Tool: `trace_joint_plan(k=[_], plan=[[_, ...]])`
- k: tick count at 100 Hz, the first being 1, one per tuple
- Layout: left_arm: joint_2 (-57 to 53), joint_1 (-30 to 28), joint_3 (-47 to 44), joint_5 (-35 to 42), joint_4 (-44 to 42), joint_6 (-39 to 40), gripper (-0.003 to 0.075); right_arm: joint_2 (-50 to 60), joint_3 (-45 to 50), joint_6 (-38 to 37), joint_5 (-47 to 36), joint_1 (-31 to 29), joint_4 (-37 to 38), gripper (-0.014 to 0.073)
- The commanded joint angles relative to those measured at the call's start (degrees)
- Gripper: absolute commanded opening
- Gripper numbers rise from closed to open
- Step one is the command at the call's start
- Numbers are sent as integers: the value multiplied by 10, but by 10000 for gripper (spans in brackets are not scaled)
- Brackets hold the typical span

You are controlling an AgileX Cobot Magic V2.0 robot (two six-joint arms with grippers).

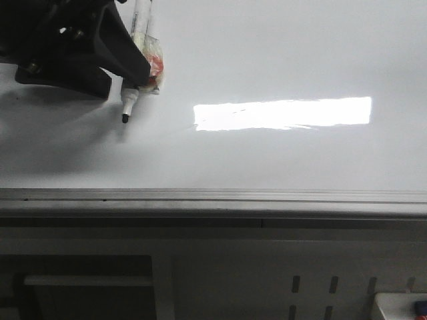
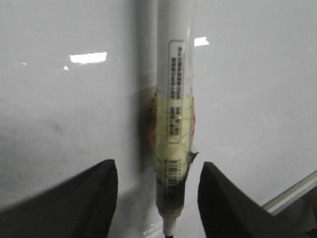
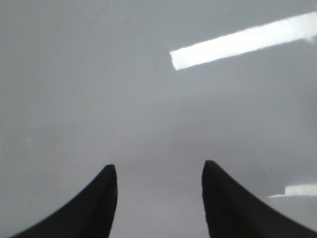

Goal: Write number 3 on whiteboard

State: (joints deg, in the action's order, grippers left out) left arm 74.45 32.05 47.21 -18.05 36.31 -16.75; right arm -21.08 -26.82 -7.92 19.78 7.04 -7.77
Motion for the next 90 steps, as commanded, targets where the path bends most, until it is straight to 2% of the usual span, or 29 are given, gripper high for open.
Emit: trace_joint_plan(k=[1, 8, 19, 37, 56, 69, 90], plan=[[8, 2, 15, 34, 0, -1, 283, -9, -20, 5, -58, 1, -10, 344], [12, 2, 15, 34, -4, -1, 186, -9, -22, 5, -69, 2, -10, 344], [10, 2, 15, 30, -15, -2, -24, -9, -42, 5, -68, 19, -11, 344], [-27, 25, 32, 15, -48, -15, -20, -52, -115, 66, -23, 101, -11, 344], [-99, 105, 67, -66, -138, -186, -20, -140, -213, 169, 58, 253, -17, 344], [-139, 152, 71, -134, -200, -274, -20, -204, -258, 209, 70, 361, -17, 351], [-178, 185, 71, -183, -291, -289, -20, -293, -295, 213, 66, 470, -17, 467]])
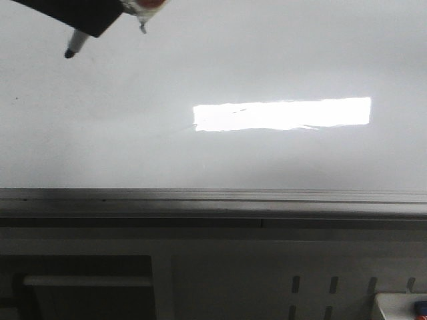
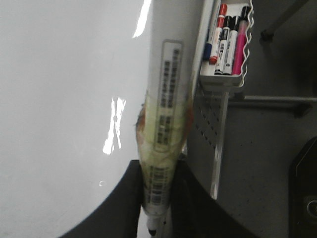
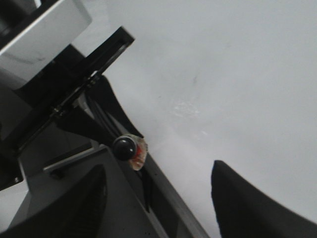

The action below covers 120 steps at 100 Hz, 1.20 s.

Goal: Write number 3 on whiteboard

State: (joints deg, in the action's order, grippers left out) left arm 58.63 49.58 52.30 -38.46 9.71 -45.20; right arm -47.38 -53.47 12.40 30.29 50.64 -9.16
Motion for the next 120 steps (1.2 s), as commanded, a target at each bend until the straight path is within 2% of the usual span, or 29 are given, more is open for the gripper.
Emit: trace_joint_plan(k=[1, 20, 50, 63, 84, 113, 120], plan=[[-21, 11, 20, 21, -27, -4, -20, -36, -29, 10, -41, 37, -3, 471], [-30, 12, 20, 21, -44, -4, -20, -94, -45, 12, -58, 87, -1, 503], [-30, 12, 20, 19, -44, -4, -20, -144, -54, 12, -143, 89, 0, 502], [-30, 12, 20, 18, -44, -4, -20, -167, -54, 12, -150, 89, 0, 482], [-30, 12, 20, 16, -44, -4, -20, -190, -54, 12, -157, 89, 0, 337], [-30, 12, 20, 16, -44, -4, -20, -190, -54, 12, -151, 89, 1, -68], [-30, 12, 20, 16, -44, -4, -20, -190, -54, 12, -144, 89, 2, -71]])
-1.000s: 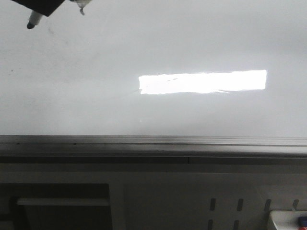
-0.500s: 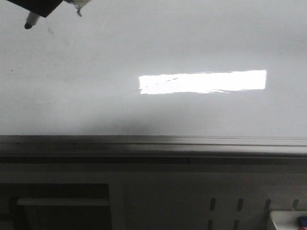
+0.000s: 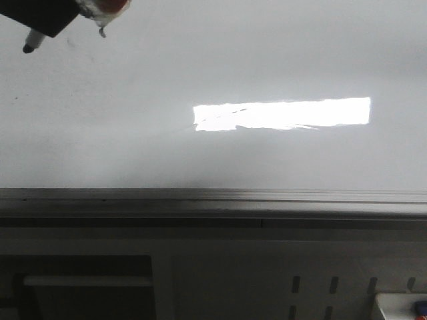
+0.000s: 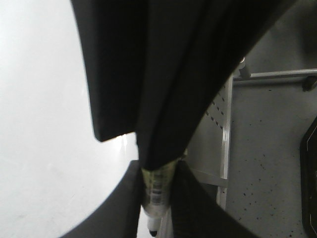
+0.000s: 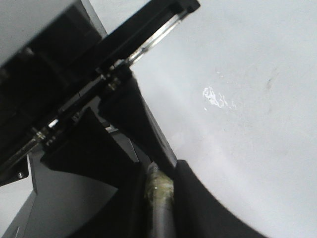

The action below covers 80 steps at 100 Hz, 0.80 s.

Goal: Write number 3 on whiteboard

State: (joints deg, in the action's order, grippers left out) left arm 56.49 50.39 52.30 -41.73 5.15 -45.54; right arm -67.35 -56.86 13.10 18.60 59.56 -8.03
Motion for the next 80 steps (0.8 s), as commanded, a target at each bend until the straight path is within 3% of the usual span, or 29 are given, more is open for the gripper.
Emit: trace_joint_plan(k=[1, 20, 28, 43, 49, 66, 80], plan=[[-8, 4, 20, 49, 2, -1, -20, 9, -20, 5, -27, 0, -7, -71], [-11, 4, 22, 40, 2, 15, 6, 9, -20, 5, -26, 0, 19, -70], [-24, 4, 23, 28, 0, 24, 121, 10, -21, 5, -26, 0, 49, -70], [-72, 3, 23, 26, -47, 121, 387, 10, -39, 5, -20, -26, 92, -70], [-97, 3, 23, 25, -70, 154, 429, 10, -45, 5, -25, -48, 93, -70], [-189, 3, 16, 5, -136, 262, 422, 9, -49, 5, -53, -130, 93, -70], [-270, 3, -19, -6, -206, 387, 327, -1, -49, 5, -55, -180, 92, -70]])
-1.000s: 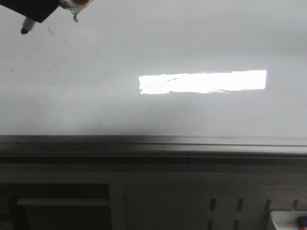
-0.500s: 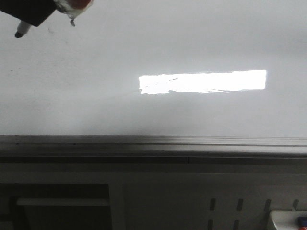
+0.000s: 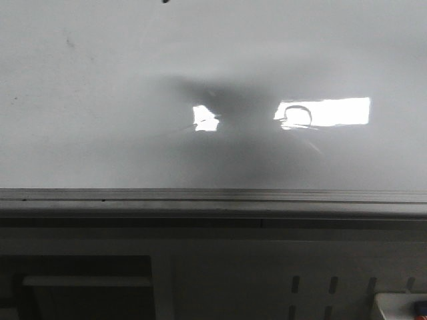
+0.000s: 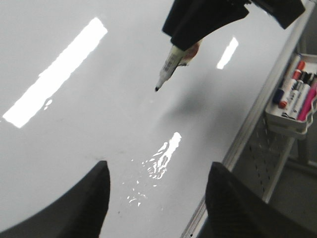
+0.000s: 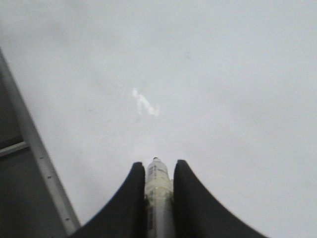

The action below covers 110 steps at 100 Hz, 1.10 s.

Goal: Write number 3 on whiteboard

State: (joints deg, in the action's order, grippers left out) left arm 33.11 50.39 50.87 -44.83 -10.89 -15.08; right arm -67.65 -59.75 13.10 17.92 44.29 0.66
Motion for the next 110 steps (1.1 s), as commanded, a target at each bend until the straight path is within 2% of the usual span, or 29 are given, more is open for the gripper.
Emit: trace_joint_plan(k=[1, 12, 18, 21, 40, 63, 94, 110], plan=[[-44, 3, -10, 25, -52, 103, 311, 1, -21, 5, -49, -30, 5, -70], [-104, 3, -48, 24, -81, 177, 143, -10, -17, 5, -50, -42, 5, -70], [-136, 3, -69, 25, -82, 192, 11, -19, -17, 5, -50, -43, 5, -70], [-146, 3, -76, 25, -82, 193, -24, -23, -17, 5, -52, -43, 5, -70], [-206, 3, -101, 29, -74, 194, -20, -57, -16, 5, -56, -47, 5, -70], [-211, 3, -102, 32, -72, 194, -20, -76, -16, 5, -54, -57, 6, -62], [-211, 3, -102, 32, -74, 194, -20, -60, -16, 5, -13, -122, 6, -61], [-211, 3, -102, 32, -75, 194, -20, -38, -12, 5, 17, -127, 6, -61]])
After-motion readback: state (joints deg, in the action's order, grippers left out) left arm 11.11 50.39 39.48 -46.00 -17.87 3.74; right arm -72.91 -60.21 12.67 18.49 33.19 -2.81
